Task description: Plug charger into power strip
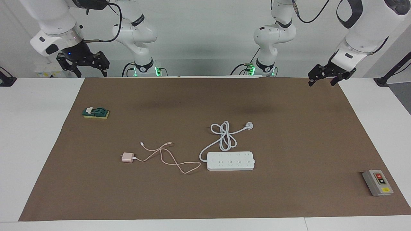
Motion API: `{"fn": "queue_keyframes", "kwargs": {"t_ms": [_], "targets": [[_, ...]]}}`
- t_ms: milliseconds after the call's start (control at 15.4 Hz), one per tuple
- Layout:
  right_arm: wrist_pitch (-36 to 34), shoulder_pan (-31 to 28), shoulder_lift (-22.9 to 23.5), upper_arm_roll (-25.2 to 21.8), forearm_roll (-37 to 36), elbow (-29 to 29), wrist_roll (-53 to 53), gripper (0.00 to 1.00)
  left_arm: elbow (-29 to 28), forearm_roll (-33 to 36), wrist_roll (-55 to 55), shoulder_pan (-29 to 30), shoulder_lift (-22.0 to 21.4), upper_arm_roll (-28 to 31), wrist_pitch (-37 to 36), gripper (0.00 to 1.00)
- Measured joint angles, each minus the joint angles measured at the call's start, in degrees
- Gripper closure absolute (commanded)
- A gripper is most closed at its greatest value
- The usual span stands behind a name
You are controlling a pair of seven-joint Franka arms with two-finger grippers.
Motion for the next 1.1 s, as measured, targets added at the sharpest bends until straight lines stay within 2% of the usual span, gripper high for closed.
{"fn": "queue_keyframes", "kwargs": {"t_ms": [1105], "targets": [[-0.6, 0.0, -1.3, 0.0, 0.0, 0.3, 0.0, 0.0, 0.0, 0.0, 0.0, 0.0, 0.0, 0.0, 0.0, 0.0]]}}
